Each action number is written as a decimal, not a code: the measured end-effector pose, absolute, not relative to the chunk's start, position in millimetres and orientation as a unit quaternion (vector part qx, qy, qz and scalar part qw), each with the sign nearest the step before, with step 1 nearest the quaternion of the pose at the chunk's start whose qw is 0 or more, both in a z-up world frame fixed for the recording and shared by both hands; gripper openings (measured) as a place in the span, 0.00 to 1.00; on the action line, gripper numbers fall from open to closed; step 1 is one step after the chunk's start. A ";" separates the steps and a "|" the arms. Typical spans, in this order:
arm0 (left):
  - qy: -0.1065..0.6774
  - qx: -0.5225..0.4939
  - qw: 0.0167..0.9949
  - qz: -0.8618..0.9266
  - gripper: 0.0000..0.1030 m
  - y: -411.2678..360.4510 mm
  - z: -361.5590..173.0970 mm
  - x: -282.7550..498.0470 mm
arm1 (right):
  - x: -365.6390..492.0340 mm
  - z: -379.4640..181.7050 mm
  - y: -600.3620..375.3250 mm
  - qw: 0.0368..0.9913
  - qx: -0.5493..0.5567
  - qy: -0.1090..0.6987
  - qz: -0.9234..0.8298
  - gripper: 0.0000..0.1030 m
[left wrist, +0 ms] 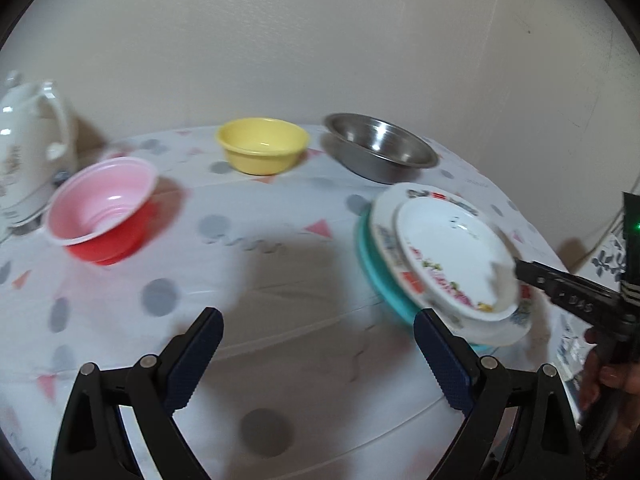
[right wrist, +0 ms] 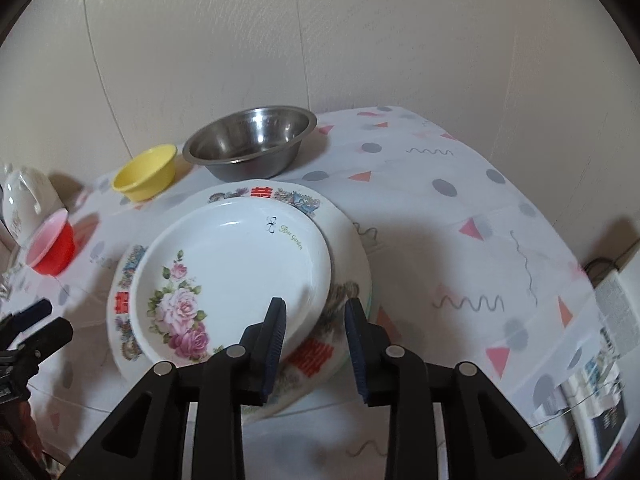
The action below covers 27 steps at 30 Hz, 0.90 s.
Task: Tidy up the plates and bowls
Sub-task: 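Withdraw both grippers from the stack and move them to the steel bowl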
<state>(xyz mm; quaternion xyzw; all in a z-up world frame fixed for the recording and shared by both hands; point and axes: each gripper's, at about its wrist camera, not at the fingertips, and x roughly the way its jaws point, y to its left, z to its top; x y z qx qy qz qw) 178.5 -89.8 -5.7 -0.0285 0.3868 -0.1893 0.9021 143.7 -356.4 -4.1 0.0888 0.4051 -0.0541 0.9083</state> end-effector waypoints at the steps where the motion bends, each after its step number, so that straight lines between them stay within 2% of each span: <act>1: 0.383 -0.024 0.905 -0.184 0.94 -86.5 -6.8 176.3 | 139.4 -4.3 -357.1 0.909 0.097 0.401 -0.055 0.30; 16: 0.353 0.029 0.923 -0.150 0.94 -82.1 -1.9 133.3 | 87.6 -0.8 -324.9 0.923 0.135 0.360 -0.025 0.31; 27: 0.337 0.046 0.927 -0.156 0.97 -87.5 7.8 126.1 | 83.3 16.2 -312.1 0.933 0.105 0.345 -0.012 0.31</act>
